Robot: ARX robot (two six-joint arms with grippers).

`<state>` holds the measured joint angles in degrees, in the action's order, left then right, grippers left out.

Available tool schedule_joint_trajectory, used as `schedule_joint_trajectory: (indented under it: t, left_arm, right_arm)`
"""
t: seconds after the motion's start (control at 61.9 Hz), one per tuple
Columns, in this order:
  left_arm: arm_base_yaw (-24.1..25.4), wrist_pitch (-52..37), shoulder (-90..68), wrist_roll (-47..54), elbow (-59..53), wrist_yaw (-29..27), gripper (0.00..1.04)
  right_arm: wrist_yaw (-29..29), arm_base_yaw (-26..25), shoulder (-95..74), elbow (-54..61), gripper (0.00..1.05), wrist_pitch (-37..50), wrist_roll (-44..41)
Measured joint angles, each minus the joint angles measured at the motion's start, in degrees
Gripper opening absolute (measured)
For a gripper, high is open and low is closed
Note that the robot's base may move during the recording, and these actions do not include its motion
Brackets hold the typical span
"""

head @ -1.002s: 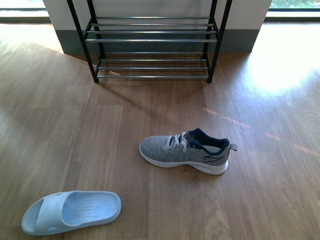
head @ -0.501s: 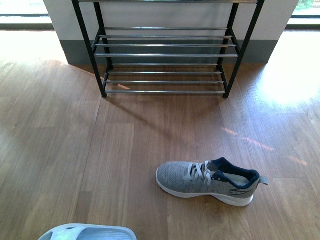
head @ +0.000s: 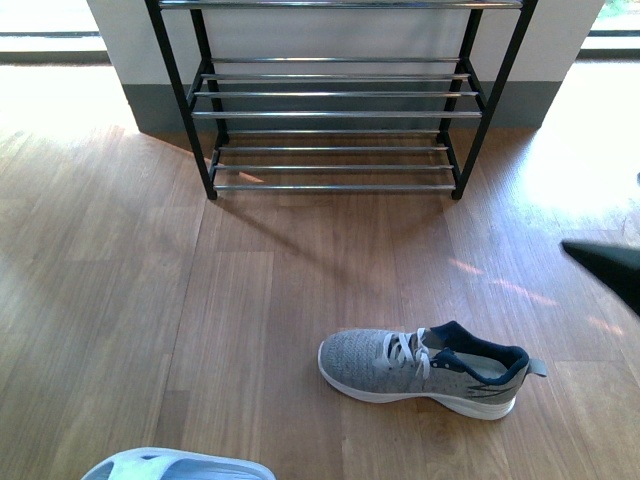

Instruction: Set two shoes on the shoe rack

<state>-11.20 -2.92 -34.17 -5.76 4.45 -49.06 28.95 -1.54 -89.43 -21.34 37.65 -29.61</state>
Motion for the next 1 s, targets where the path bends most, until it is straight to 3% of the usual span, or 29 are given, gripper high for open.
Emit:
schedule_joint_trajectory:
  t: [0.145,0.323,0.582,1.002]
  left_arm:
    - [0.0,0.0,0.0,0.0,0.0,0.0,0.02]
    - [0.0,0.0,0.0,0.0,0.0,0.0,0.02]
    - [0.0,0.0,0.0,0.0,0.0,0.0,0.02]
    - [0.0,0.0,0.0,0.0,0.0,0.0,0.02]
  right_arm:
    - [-2.2,0.7,-20.9,-5.7,0.96,3.7,-6.8]
    - [-4.2,0.8,-36.7,-13.1,0.96,6.3,-9.3]
    - [-4.5,1.3,-46.7,-19.1,0.96,6.1,-9.1]
    - [-3.8,6.1,-55.8,-24.9,0.96,8.7,-11.4]
